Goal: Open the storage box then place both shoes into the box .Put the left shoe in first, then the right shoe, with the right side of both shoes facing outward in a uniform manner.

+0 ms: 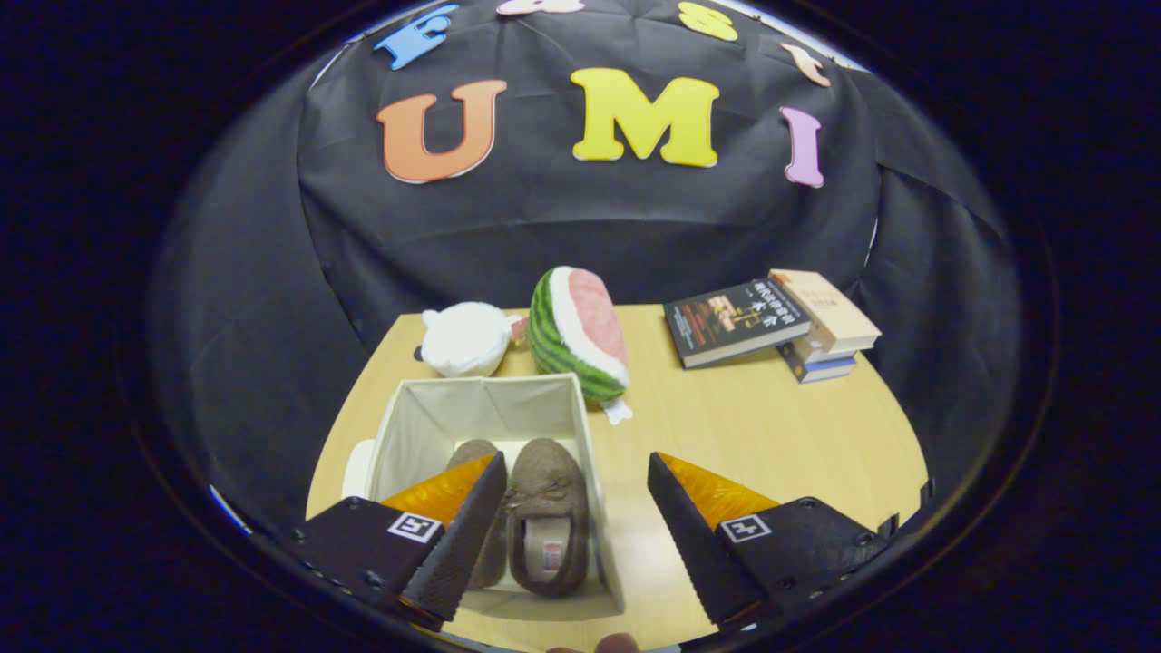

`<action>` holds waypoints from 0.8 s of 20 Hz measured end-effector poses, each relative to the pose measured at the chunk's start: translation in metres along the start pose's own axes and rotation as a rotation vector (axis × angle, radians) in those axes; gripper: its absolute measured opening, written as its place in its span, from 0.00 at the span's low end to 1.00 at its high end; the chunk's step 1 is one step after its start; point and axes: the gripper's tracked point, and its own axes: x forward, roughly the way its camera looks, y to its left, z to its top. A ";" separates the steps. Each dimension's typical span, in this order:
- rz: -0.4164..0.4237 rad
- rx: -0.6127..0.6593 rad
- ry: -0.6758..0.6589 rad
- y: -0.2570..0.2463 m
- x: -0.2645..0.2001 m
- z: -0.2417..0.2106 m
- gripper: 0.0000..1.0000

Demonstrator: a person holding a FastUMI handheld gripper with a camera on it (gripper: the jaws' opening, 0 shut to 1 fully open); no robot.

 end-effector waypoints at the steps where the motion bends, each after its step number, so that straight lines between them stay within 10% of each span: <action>1: -0.002 0.001 -0.033 -0.011 -0.011 0.008 0.97; 16: -0.076 0.038 -0.422 -0.195 -0.162 0.083 0.96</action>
